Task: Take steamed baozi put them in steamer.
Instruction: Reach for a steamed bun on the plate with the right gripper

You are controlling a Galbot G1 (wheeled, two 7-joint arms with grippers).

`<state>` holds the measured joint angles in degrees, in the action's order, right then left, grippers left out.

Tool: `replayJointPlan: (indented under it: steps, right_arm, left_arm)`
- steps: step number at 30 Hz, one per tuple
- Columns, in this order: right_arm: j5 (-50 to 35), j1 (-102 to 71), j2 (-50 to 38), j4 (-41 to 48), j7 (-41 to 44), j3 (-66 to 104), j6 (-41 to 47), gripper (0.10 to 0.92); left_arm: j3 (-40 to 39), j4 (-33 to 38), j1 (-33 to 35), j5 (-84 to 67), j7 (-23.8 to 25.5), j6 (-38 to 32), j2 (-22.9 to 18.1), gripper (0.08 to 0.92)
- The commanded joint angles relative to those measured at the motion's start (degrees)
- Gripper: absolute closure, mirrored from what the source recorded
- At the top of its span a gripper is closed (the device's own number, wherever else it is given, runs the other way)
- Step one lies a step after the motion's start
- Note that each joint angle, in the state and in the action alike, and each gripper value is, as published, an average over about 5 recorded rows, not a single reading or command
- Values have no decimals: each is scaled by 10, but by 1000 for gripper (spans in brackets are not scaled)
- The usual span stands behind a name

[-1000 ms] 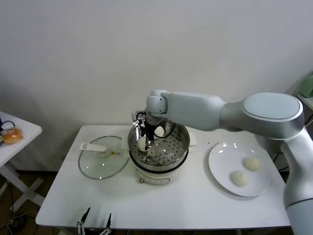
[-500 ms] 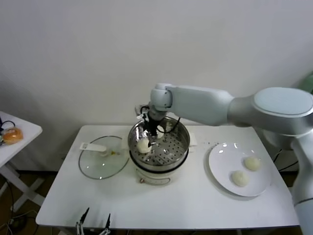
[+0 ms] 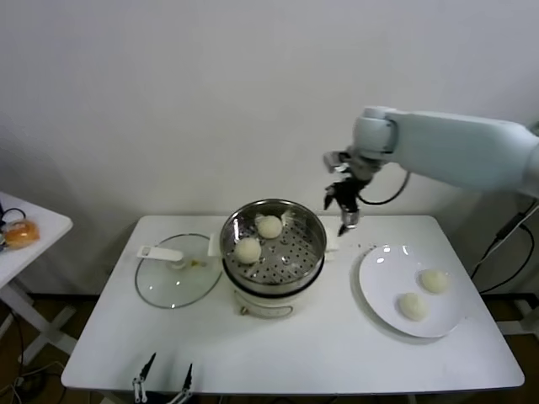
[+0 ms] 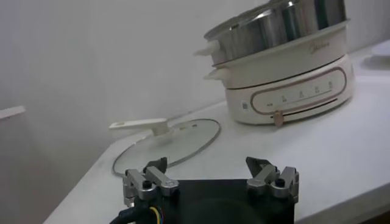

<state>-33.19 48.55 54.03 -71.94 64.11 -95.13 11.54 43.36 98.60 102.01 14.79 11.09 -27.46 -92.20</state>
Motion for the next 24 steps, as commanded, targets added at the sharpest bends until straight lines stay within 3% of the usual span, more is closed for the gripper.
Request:
replayJointPlan:
  steps: [1, 9, 24]
  right_arm:
    - [102, -28, -172, -63, 13, -34, -32, 203]
    - [200, -155, -216, -42, -2, 39, -37, 203]
    - [257, -287, -210, -2, -11, 132, -37, 203]
  left_arm:
    - [1, 1, 2, -1, 0, 1, -21, 177]
    - [1, -1, 3, -2, 0, -1, -22, 177]
    - [1, -8, 4, 2, 1, -1, -20, 177]
